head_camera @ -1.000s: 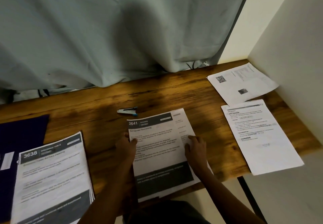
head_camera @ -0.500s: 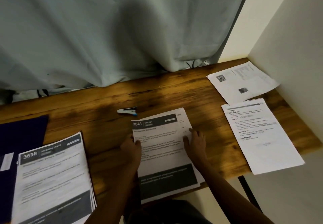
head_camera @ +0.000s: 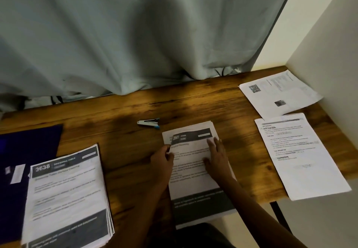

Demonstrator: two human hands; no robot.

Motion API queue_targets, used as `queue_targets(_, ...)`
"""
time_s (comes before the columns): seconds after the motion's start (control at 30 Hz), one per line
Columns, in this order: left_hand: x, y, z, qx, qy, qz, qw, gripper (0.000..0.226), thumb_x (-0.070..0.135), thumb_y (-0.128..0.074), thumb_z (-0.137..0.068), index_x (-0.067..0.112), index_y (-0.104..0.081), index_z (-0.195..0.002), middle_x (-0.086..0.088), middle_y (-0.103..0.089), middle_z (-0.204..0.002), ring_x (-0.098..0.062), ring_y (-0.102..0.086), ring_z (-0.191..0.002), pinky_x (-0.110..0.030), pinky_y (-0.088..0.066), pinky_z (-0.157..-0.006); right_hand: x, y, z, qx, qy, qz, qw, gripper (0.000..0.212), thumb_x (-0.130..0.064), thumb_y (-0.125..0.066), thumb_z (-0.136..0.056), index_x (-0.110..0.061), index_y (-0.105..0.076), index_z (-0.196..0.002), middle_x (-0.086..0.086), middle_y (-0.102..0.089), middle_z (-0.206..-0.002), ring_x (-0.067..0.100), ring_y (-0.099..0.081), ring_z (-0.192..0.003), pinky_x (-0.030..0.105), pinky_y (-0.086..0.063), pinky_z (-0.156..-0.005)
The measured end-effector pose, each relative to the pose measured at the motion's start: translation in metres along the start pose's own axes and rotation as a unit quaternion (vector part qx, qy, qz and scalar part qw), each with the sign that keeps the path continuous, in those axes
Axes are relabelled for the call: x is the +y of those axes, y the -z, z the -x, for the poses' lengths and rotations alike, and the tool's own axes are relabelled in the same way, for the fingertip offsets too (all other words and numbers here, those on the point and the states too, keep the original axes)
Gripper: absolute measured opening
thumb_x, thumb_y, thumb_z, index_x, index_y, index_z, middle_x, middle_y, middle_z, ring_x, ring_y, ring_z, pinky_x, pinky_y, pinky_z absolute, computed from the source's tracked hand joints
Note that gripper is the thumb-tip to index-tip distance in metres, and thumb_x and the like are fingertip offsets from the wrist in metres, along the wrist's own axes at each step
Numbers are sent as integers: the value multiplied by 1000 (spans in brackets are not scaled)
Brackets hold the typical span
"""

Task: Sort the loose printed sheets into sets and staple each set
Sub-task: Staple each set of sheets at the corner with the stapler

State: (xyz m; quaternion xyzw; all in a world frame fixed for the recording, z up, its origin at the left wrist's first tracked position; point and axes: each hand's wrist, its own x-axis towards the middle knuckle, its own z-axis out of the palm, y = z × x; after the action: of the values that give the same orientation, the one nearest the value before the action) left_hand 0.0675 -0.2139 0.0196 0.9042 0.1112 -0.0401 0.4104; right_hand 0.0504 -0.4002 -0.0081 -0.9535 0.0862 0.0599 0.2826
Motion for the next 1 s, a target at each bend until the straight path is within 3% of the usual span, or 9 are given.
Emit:
queue_targets(0.1,-2,-2,5,12,-1,18,1000,22,15,-59,-91,11,-62,-113,-7,-66,-112,-14,-63,-98,-19,-47,-78,-25,8,-20,59,76,-73,993,60,-11,-59,-89,-21,-35,-143,3,-23,-154,20,-14,-144,36,-18,-115)
queue_targets(0.2,-1,-5,8,26,24,20,999,20,18,-59,-91,11,-63,-110,-6,-67,-111,-16,-64,-98,-18,-46,-76,-50,11,-44,30,158,-96,982,47,-5,-59,-88,-17,-51,-132,6,-42,-144,20,-30,-139,32,-24,-113)
queue_targets(0.33,2,-6,7,28,46,37,998,18,20,-63,-89,9,-64,-102,-1,-66,-101,-11,-63,-91,-10,-42,-67,-67,9,-66,-6,202,-110,973,19,-2,-56,-89,-10,-66,-104,7,-63,-113,18,-57,-109,32,-47,-97)
queue_targets(0.43,-3,-3,1,61,68,72,993,12,27,-60,-91,16,-60,-84,7,-61,-82,-7,-58,-74,-9,-41,-57,-68,7,-75,-5,200,-97,975,17,-1,-56,-88,-11,-66,-97,5,-64,-106,16,-59,-102,30,-49,-92)
queue_targets(0.5,-8,1,-10,106,98,93,985,17,25,-55,-94,18,-56,-79,5,-58,-76,-15,-61,-73,-24,-51,-64,-66,6,-78,-8,195,-96,976,18,0,-57,-86,-11,-67,-95,5,-64,-105,15,-59,-100,28,-49,-90)
queue_targets(0.6,-9,6,-28,90,116,42,988,16,20,-55,-94,7,-63,-100,-6,-64,-92,-22,-63,-89,-25,-46,-76,-63,7,-78,-11,188,-99,977,18,3,-56,-86,-10,-66,-94,5,-64,-103,13,-59,-96,15,-46,-86)
queue_targets(0.67,-7,6,-39,52,120,32,991,26,22,-61,-91,5,-61,-110,-8,-66,-104,-20,-63,-97,-19,-42,-75,-61,8,-77,-3,186,-101,977,19,5,-57,-85,-8,-67,-93,5,-64,-103,12,-59,-96,2,-39,-80)
queue_targets(0.77,-4,0,-48,7,131,52,990,39,24,-69,-85,6,-55,-117,-7,-65,-107,-19,-63,-97,-16,-41,-65,-57,8,-76,4,195,-96,976,20,7,-57,-84,-6,-68,-94,7,-64,-107,8,-55,-99,-4,-33,-82)
queue_targets(1.0,5,-11,-54,-2,166,-14,986,25,18,-68,-85,8,-55,-104,-10,-62,-109,-22,-62,-97,-24,-47,-68,-48,6,-79,9,218,-86,972,20,9,-58,-82,-4,-68,-92,11,-64,-110,19,-59,-106,-5,-33,-85)
